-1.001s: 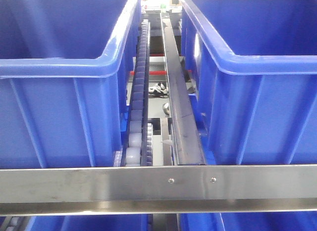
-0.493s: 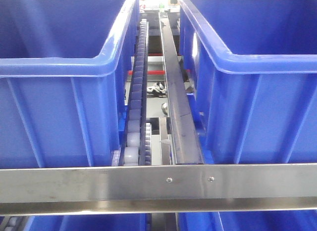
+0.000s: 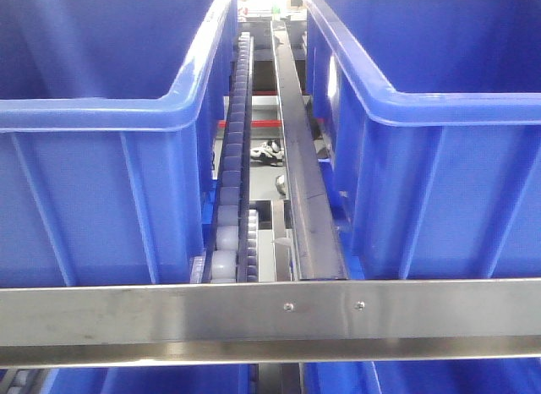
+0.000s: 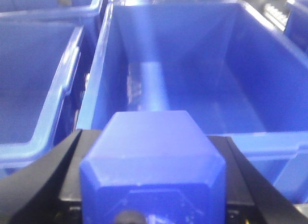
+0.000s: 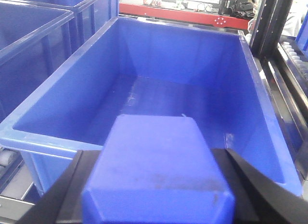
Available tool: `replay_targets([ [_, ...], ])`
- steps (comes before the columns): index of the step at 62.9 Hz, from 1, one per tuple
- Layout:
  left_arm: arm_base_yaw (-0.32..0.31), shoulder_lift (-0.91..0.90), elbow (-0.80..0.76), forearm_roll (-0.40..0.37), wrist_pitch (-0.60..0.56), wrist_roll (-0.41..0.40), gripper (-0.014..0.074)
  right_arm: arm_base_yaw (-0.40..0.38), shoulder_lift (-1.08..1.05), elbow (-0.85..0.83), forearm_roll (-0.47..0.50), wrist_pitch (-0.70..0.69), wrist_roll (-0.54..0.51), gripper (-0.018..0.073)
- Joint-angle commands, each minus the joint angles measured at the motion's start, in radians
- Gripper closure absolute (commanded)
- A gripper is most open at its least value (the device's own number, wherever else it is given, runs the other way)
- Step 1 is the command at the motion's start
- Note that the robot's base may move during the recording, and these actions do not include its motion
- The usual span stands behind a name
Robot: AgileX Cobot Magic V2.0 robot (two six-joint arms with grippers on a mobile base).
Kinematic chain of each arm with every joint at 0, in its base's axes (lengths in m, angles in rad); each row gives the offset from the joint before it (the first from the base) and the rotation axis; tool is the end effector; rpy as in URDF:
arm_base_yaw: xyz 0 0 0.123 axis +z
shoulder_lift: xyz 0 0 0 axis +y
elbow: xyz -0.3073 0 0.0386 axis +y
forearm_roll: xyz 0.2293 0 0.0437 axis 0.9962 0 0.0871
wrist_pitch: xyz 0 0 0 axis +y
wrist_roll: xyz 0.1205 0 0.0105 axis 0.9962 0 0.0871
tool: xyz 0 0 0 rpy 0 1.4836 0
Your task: Pick and sort blue part to right shelf
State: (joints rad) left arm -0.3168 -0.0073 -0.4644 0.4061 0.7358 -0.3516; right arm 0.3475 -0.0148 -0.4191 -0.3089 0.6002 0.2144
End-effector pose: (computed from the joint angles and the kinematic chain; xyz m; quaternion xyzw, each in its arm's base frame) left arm 0.0028 0.0329 0.2868 0.0147 0.7514 -0.0175 0.6594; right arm 0.0078 -0.0193 0.2863 -0.0825 0.7219 0.0418 0.6858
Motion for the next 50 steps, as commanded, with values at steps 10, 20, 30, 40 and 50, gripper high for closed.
replay_targets([
  [10,-0.006,0.255,-0.209,-0.012,-0.125,0.134,0.0282,0.0,-0.016,-0.032,-0.029,-0.098,-0.009,0.0311],
  [20,-0.006,0.571,-0.428,-0.175,-0.116,0.192,0.0282,0.0,-0.016,-0.032,-0.029,-0.105,-0.009,0.0311],
  [30,-0.006,0.879,-0.595,-0.227,-0.116,0.192,0.0282,0.0,-0.016,-0.032,-0.029,-0.102,-0.009,0.0311],
  [40,-0.006,1.143,-0.7,-0.227,-0.116,0.187,0.0282,0.0,-0.016,-0.032,-0.029,-0.101,-0.009,0.0311],
  [50,-0.004,1.376,-0.762,-0.227,-0.121,0.173,0.0282,0.0,-0.016,-0.032,-0.029,-0.1,-0.009,0.0311],
])
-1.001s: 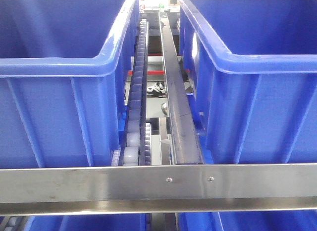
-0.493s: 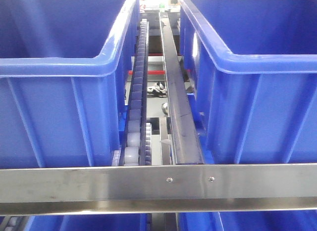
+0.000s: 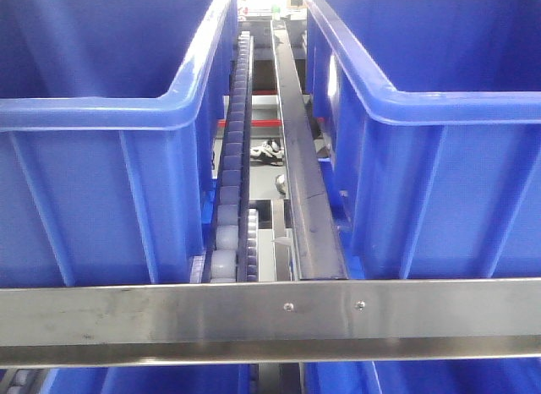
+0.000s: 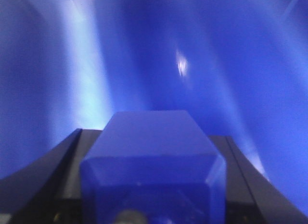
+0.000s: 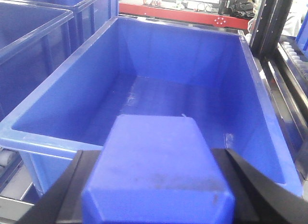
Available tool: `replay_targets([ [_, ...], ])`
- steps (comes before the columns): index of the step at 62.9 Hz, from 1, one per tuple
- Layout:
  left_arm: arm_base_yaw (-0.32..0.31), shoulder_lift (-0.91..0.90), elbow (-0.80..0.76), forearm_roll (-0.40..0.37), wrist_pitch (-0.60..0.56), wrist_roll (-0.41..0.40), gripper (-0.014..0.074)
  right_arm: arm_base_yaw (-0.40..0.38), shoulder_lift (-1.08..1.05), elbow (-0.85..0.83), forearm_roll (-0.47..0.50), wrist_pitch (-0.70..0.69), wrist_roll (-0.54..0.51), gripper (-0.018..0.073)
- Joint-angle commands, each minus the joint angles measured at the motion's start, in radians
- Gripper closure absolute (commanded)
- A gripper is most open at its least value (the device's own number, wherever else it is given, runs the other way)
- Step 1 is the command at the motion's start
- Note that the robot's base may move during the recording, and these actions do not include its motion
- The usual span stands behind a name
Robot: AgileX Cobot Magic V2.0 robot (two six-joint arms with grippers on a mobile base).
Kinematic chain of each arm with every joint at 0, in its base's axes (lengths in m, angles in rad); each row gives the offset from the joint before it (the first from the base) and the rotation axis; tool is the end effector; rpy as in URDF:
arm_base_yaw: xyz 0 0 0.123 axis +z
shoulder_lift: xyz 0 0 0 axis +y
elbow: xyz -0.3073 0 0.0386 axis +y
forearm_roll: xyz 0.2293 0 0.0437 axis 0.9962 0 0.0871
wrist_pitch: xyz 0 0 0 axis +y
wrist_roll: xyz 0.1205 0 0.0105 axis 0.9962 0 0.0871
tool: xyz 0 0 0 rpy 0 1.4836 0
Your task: Pick and sort blue part to right shelf
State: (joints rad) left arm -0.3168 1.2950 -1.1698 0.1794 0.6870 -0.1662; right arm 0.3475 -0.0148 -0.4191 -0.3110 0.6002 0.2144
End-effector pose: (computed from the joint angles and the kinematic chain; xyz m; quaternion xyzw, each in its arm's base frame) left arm 0.2675 -0.0733 0.3649 0.1081 0.9027 -0.0199 0.4161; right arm 0.0079 -0.0194 0.2864 -0.0827 0.7217 0.0408 0.6860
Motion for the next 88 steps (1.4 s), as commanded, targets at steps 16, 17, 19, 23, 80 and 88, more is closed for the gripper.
replay_targets([
  [16,0.033,0.349,-0.144,-0.012,-0.074,-0.04,0.0282,0.0,-0.016,-0.032,-0.027,-0.097,-0.009,0.0311],
  [17,0.039,0.358,-0.147,-0.012,-0.074,-0.04,0.0282,0.0,-0.016,-0.032,-0.027,-0.097,-0.009,0.0311],
  [19,0.045,0.374,-0.151,-0.012,-0.076,-0.048,0.0282,0.0,-0.016,-0.032,-0.027,-0.097,-0.009,0.0311],
  [23,0.063,0.403,-0.153,-0.019,-0.074,-0.053,0.0282,0.0,-0.016,-0.032,-0.027,-0.097,-0.009,0.0311],
  [80,0.155,0.153,-0.134,-0.121,0.014,0.004,0.0035,0.0,-0.016,-0.029,-0.026,-0.075,-0.009,0.0311],
  [88,0.155,-0.001,-0.081,-0.088,-0.001,0.004,0.0187,0.0,-0.009,-0.03,-0.017,-0.067,-0.009,0.0311],
])
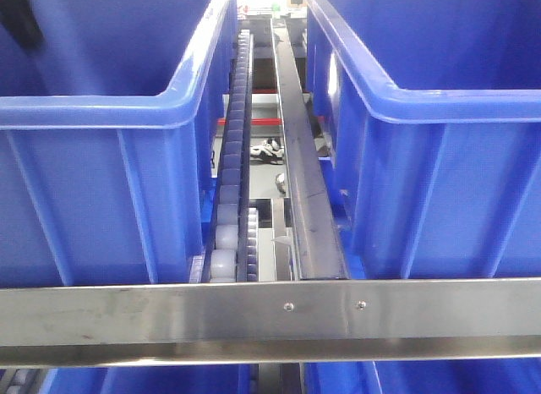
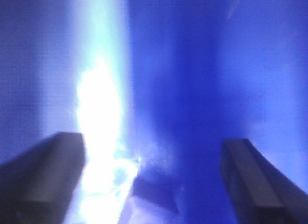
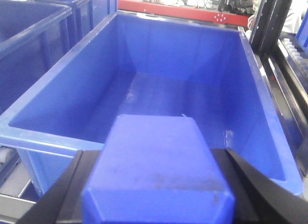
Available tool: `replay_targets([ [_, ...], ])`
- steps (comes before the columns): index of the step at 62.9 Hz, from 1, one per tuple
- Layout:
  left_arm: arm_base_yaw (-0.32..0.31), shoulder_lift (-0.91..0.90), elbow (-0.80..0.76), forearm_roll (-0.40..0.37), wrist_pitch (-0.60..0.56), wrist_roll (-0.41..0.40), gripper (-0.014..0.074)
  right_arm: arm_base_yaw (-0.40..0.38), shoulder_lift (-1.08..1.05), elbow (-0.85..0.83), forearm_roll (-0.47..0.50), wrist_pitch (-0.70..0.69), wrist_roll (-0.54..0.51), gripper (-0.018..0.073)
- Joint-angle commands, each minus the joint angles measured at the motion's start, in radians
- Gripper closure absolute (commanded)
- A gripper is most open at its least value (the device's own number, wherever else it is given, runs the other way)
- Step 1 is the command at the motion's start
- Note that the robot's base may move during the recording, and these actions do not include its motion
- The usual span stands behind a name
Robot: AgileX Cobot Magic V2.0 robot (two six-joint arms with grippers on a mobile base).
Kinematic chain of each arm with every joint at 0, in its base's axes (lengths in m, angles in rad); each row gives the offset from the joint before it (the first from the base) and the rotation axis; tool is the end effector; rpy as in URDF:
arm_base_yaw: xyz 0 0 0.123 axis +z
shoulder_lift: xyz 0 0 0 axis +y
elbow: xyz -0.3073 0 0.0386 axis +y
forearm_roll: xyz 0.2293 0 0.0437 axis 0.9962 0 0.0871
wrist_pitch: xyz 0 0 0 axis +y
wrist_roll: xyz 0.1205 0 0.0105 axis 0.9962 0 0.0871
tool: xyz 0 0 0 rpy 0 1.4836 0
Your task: Pick and sort blue part to right shelf
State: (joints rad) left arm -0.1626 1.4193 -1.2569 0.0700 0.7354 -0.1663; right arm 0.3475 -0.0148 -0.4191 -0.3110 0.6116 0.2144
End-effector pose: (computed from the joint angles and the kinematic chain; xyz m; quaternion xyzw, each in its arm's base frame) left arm 0.3053 -0.0443 0.3512 0.0137 0.9281 -0.0297 0.3709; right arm 0.0078 -0.0198 0.2850 -0.0821 0.7256 0.0395 0.6821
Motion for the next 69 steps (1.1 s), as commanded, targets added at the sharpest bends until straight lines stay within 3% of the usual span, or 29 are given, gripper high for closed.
replay_targets([
  [1,0.001,-0.151,0.013,0.024,-0.049,0.004,0.0206,0.0,-0.003,-0.031,-0.015,-0.078,-0.009,0.0311],
  [15,0.001,-0.429,0.176,0.069,-0.099,0.004,0.048,0.0,0.198,-0.117,0.026,-0.077,-0.008,0.0311],
  [34,0.001,-0.745,0.396,0.091,-0.194,0.004,0.0471,0.0,0.711,-0.458,0.046,0.039,0.08,0.0311],
  [43,0.001,-0.853,0.462,0.091,-0.194,0.004,0.0471,-0.009,0.979,-0.636,0.117,0.144,0.089,0.0311],
  [50,0.001,-0.915,0.49,0.091,-0.19,0.006,0.0471,-0.051,1.195,-0.757,0.156,0.216,0.054,0.0311],
  [59,0.001,-0.967,0.502,0.091,-0.183,0.006,0.0471,-0.108,1.415,-0.862,0.169,0.219,-0.017,0.0311],
  [69,0.001,-0.988,0.502,0.089,-0.173,0.006,0.0471,-0.154,1.638,-0.967,0.168,0.218,-0.028,0.0311],
])
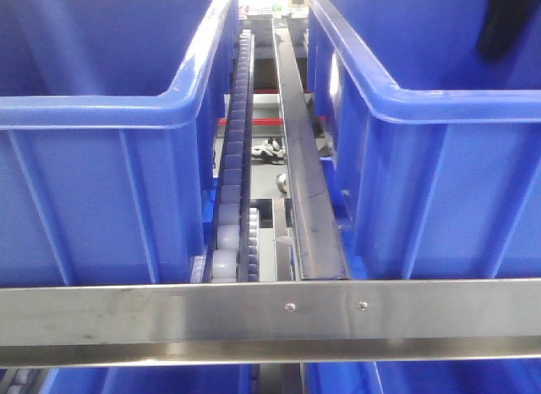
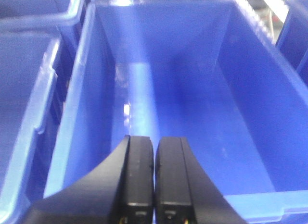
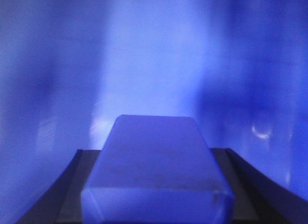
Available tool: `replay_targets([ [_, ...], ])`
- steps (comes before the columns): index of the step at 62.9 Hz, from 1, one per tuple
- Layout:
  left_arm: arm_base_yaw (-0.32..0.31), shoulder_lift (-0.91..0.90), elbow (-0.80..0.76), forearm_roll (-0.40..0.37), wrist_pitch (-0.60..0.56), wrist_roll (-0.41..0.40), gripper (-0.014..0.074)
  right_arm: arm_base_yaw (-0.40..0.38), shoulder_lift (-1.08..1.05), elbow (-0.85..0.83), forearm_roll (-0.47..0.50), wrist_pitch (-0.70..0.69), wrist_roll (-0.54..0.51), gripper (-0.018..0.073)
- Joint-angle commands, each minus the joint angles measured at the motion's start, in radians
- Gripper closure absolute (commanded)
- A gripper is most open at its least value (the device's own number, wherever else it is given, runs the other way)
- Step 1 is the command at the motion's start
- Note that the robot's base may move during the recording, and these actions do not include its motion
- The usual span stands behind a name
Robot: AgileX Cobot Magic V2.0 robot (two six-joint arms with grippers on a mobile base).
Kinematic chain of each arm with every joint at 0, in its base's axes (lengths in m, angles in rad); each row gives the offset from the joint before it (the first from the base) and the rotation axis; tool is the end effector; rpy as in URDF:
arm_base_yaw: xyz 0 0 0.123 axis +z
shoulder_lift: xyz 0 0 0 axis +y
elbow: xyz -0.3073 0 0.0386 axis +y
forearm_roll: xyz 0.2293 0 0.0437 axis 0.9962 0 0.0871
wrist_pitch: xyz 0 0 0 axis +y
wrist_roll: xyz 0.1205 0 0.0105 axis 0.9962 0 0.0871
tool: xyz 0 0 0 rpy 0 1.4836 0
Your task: Pick and sort blue part to right shelf
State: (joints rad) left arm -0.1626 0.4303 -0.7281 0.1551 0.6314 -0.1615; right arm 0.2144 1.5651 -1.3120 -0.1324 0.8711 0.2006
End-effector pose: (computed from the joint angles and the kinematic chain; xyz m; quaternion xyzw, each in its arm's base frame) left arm 0.0612 0.0011 0.3666 0.0216 0.7863 -0.0254 0.6170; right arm 0.3264 0.0586 0.3121 -0.0344 0.9623 -0.0045 0.2699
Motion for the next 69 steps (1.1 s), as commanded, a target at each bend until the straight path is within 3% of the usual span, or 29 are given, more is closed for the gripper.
replay_targets([
  [1,0.001,0.001,-0.027,0.004,-0.069,0.001,0.0471,-0.022,0.076,-0.082,-0.01,-0.042,-0.015,0.0311],
  [19,0.001,0.001,-0.027,-0.002,-0.077,0.001,0.0471,-0.023,0.275,-0.176,-0.016,-0.026,-0.015,0.0285],
  [25,0.001,0.001,-0.027,-0.002,-0.077,0.001,0.0471,-0.023,0.26,-0.176,-0.024,-0.042,-0.015,0.0153],
  [29,0.001,0.001,-0.027,-0.002,-0.074,0.001,0.0471,-0.023,0.249,-0.178,-0.032,-0.047,-0.015,0.0002],
  [33,0.001,0.001,-0.027,-0.002,-0.07,-0.002,0.0471,-0.023,0.237,-0.178,-0.054,-0.047,-0.015,-0.009],
  [50,0.001,-0.138,-0.022,0.049,0.009,-0.006,0.0471,-0.023,0.12,-0.173,-0.09,-0.062,-0.015,0.0019],
  [57,0.001,-0.254,0.005,0.104,0.033,-0.006,0.0471,-0.021,0.04,-0.17,-0.09,-0.059,-0.015,0.0186],
  [62,0.001,-0.322,0.03,0.112,0.058,-0.006,0.0471,-0.021,-0.021,-0.142,-0.09,-0.074,-0.015,0.0349],
  [69,0.001,-0.397,0.068,0.112,0.072,-0.006,0.0471,-0.02,-0.126,-0.059,-0.09,-0.129,-0.015,0.0509],
])
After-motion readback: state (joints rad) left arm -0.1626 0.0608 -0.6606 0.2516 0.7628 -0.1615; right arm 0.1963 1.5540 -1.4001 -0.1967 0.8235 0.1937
